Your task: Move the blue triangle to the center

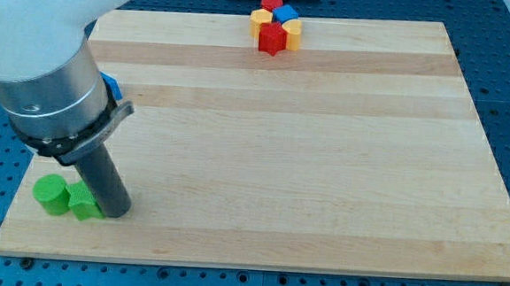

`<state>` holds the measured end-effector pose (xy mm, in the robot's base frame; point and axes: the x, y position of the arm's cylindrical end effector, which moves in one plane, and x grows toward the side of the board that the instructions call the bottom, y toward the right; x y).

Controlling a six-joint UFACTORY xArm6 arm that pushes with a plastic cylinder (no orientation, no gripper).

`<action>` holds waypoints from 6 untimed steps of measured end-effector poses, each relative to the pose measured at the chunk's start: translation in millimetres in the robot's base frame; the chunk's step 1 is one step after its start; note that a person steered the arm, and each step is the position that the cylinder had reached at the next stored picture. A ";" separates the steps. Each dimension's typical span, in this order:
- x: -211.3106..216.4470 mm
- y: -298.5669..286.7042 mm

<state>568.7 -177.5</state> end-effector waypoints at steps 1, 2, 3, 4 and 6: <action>0.0 -5.8; -6.1 8.0; -39.9 49.6; -96.6 80.0; -199.7 84.6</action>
<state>369.0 -92.9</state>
